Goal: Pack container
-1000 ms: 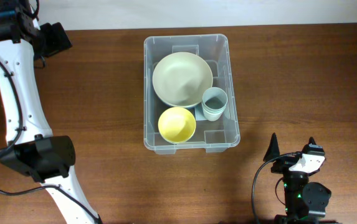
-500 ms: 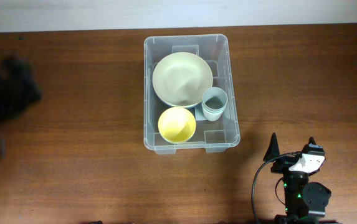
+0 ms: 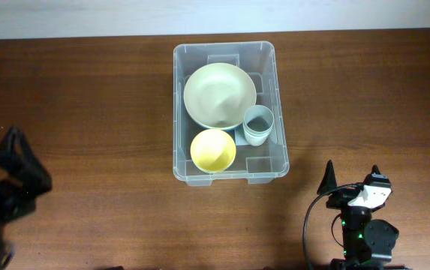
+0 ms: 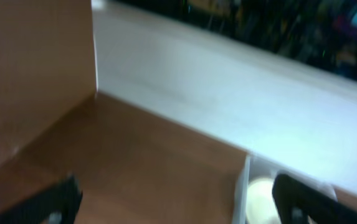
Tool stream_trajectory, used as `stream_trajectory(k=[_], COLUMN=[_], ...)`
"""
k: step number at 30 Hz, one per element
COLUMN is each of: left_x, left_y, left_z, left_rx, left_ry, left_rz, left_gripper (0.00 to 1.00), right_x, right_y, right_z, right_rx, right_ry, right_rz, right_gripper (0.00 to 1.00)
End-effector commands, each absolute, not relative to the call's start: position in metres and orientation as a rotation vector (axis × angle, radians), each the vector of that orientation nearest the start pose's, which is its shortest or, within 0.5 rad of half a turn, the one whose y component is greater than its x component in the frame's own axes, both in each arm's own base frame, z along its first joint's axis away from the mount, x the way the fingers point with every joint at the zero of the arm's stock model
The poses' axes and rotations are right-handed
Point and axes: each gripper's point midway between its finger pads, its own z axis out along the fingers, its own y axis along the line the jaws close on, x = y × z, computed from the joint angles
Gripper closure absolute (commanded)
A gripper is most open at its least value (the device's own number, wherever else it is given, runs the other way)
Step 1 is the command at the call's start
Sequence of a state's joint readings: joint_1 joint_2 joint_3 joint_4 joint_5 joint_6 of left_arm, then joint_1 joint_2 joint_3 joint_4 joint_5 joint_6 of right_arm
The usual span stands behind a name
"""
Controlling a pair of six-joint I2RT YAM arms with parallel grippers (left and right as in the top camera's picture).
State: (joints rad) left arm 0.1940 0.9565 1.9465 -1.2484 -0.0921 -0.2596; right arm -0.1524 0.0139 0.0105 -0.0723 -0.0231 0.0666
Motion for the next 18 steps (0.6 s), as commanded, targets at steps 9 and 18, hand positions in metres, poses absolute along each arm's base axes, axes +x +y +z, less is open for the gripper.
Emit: stream_trajectory(k=[9,18], left_x=[0.275,0.267], left_y=[0.06,0.044], left_z=[0.353,0.28], left_rx=[-0.404,-0.349], left_ry=[1.593,1.488], left_rz=[-0.028,-0.082], left_gripper=[0.0,0.0], right_x=[0.244,0.244], right_y=[-0.034,-0.034], right_z=[0.157,0.157], right_rx=[0.162,0.162], right_ry=[1.638,1.638], right_rz=[-0.057,-0.057], right_gripper=[0.01,0.01])
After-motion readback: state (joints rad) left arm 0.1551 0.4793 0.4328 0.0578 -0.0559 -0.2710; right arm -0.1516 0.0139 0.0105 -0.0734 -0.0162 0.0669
